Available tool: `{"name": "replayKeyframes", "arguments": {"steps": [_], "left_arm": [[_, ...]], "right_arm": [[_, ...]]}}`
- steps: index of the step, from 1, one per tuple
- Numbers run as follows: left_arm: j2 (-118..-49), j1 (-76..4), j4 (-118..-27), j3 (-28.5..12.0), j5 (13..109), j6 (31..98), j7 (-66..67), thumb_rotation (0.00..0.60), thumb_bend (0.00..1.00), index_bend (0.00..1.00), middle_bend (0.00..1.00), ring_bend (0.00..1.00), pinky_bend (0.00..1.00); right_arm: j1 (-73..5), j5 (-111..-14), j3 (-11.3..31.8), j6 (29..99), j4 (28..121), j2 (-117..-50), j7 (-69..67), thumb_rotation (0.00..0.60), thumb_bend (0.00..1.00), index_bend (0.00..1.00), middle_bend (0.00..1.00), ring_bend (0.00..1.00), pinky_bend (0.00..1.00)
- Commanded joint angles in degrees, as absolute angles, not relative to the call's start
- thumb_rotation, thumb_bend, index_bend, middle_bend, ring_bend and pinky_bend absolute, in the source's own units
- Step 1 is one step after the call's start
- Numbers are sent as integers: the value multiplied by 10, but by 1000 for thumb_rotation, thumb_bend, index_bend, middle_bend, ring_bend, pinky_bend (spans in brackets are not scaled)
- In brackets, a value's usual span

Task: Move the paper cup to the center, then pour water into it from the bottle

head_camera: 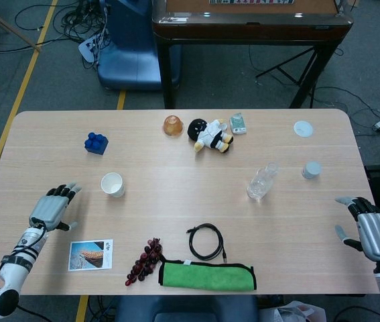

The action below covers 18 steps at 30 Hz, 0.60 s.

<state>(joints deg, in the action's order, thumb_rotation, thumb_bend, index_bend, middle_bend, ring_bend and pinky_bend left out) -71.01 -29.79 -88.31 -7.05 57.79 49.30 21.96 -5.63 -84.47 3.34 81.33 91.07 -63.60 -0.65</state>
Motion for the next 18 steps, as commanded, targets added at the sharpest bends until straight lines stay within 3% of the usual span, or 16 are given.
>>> {"name": "replayKeyframes", "arguments": {"steps": [1, 18], "left_arm": [[-716, -319, -874, -69, 541, 475, 242, 600, 218, 7, 0, 0, 91], [-736, -391, -865, -58, 415, 438, 283, 600, 322, 7, 0, 0, 91]], "right_arm": [[-56, -846, 33, 814, 911, -635, -7, 600, 335, 277, 286, 222, 401], [-53, -845, 32, 817, 914, -630, -12, 600, 336, 277, 286, 221, 401]]}}
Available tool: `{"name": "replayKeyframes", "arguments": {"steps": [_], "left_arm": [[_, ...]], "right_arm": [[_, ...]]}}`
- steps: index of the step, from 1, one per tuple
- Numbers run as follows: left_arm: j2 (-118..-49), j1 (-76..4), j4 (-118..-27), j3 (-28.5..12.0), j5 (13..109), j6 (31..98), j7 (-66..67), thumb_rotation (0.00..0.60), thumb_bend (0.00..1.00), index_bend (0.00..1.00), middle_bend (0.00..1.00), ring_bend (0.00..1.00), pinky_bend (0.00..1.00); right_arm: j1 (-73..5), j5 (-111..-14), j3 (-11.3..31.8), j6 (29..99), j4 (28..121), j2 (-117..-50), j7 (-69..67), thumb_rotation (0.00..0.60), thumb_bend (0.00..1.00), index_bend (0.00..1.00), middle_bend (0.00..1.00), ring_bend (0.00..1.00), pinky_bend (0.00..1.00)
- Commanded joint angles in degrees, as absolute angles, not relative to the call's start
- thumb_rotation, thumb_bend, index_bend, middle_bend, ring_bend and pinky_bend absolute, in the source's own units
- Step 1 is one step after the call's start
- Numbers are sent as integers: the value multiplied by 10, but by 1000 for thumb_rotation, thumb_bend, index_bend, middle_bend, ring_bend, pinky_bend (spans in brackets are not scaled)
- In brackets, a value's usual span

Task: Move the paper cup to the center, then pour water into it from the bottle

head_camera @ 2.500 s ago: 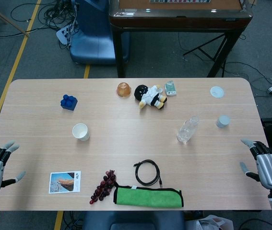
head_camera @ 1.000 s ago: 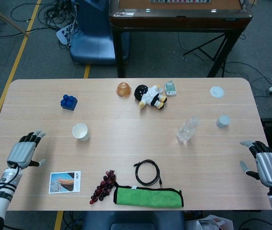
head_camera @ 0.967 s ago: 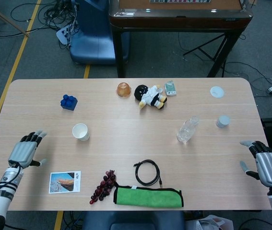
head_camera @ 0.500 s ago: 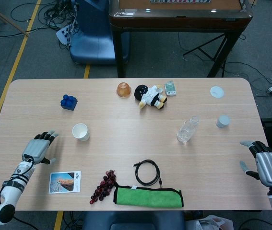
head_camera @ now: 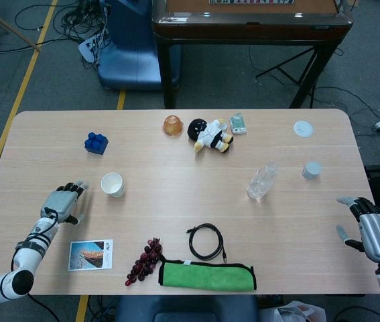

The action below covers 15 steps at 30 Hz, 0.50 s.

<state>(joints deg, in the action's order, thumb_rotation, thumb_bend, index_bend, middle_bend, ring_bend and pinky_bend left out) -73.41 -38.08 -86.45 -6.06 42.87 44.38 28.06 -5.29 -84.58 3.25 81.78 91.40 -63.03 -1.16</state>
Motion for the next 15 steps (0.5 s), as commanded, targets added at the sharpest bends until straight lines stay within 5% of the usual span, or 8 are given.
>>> {"name": "replayKeyframes", "arguments": {"steps": [1, 15], "left_arm": [[-738, -394, -864, -57, 410, 436, 284, 600, 324, 7, 0, 0, 91], [-759, -440, -868, -53, 365, 438, 282, 600, 325, 7, 0, 0, 91]], "right_arm": [[-53, -845, 33, 817, 914, -630, -12, 600, 336, 277, 286, 221, 401], [-52, -844, 34, 818, 917, -624, -21, 600, 336, 276, 286, 221, 401]]}}
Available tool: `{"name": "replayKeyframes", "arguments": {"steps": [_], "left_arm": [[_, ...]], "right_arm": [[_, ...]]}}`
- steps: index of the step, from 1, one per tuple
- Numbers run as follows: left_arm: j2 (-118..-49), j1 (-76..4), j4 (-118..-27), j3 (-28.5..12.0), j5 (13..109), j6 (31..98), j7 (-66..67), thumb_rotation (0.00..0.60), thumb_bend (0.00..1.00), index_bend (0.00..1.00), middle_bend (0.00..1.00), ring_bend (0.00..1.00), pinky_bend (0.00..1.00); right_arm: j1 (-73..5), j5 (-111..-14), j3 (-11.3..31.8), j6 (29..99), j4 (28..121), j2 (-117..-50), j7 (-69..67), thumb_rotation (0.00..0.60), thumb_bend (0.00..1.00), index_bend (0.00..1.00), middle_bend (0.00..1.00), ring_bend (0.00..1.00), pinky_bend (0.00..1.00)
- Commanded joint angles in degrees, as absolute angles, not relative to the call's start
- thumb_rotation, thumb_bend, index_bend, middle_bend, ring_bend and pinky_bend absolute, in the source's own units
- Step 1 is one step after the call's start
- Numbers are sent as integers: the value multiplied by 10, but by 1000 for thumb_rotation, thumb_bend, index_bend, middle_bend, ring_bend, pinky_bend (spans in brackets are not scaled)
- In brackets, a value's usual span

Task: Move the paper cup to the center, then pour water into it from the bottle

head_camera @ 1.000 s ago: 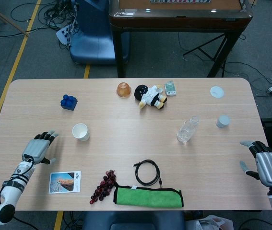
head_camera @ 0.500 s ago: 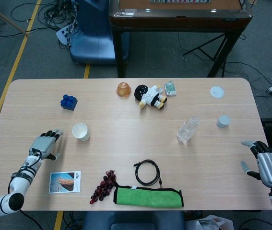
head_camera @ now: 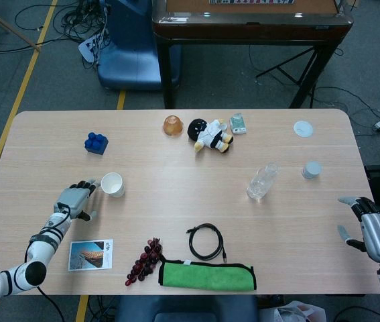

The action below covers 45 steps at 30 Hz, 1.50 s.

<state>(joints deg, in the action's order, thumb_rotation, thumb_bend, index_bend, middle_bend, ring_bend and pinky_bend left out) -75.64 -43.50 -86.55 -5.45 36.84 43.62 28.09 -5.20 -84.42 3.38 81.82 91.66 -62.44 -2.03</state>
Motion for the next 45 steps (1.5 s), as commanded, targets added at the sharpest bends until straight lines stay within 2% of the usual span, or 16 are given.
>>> {"name": "replayKeyframes", "arguments": {"steps": [1, 25, 33, 45], "left_arm": [[-760, -443, -869, -52, 363, 440, 284, 600, 325, 7, 0, 0, 91], [-806, -510, -896, -40, 319, 475, 321, 600, 325, 4, 0, 0, 91], [-837, -521, -867, -36, 352, 483, 323, 600, 325, 4, 0, 0, 20], [-878, -541, -840, -37, 368, 473, 329, 600, 325, 4, 0, 0, 20]], "right_arm": [[-52, -844, 34, 818, 917, -624, -22, 600, 336, 276, 287, 221, 401], [-49, -855, 31, 825, 925, -615, -33, 600, 336, 277, 287, 221, 401], [-48, -858, 30, 827, 927, -613, -34, 600, 336, 276, 287, 221, 401], [-47, -860, 30, 830, 929, -610, -39, 600, 336, 276, 287, 221, 401]]}}
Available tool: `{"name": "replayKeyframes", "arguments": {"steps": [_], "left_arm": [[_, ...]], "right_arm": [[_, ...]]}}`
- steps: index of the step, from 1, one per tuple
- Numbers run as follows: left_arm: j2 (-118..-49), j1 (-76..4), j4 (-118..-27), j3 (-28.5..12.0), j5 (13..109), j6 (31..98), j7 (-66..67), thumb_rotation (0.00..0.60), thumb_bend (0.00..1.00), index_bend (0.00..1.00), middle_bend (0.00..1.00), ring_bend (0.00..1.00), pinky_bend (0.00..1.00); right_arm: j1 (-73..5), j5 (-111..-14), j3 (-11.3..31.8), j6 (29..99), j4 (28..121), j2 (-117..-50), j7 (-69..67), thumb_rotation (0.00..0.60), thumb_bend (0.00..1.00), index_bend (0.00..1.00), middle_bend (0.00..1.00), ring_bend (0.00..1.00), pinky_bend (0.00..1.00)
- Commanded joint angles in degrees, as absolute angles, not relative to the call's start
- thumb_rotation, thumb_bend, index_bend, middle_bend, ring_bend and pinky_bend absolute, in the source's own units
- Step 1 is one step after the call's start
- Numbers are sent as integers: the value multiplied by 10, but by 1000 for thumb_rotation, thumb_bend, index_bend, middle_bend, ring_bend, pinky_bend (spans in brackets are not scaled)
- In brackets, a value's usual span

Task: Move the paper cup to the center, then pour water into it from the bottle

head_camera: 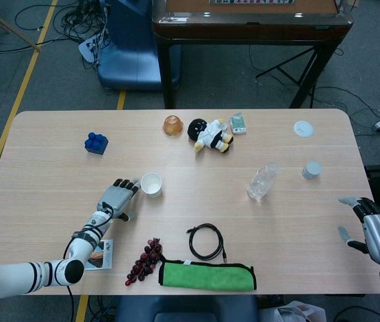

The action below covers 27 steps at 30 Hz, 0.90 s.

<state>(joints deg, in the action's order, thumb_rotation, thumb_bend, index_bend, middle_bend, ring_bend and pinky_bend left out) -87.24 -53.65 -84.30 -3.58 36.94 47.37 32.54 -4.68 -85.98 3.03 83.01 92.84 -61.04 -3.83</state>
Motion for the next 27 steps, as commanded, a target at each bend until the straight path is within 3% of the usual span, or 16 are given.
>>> {"name": "replayKeyframes", "arguments": {"steps": [1, 27], "left_arm": [[-882, -543, -838, -37, 367, 474, 331, 600, 325, 4, 0, 0, 20], [-949, -595, -831, -45, 334, 483, 382, 600, 325, 4, 0, 0, 20]], "right_arm": [[-47, -860, 30, 831, 929, -609, -39, 600, 336, 276, 287, 222, 401], [-47, -864, 27, 828, 930, -606, -47, 600, 336, 276, 287, 221, 401]]}}
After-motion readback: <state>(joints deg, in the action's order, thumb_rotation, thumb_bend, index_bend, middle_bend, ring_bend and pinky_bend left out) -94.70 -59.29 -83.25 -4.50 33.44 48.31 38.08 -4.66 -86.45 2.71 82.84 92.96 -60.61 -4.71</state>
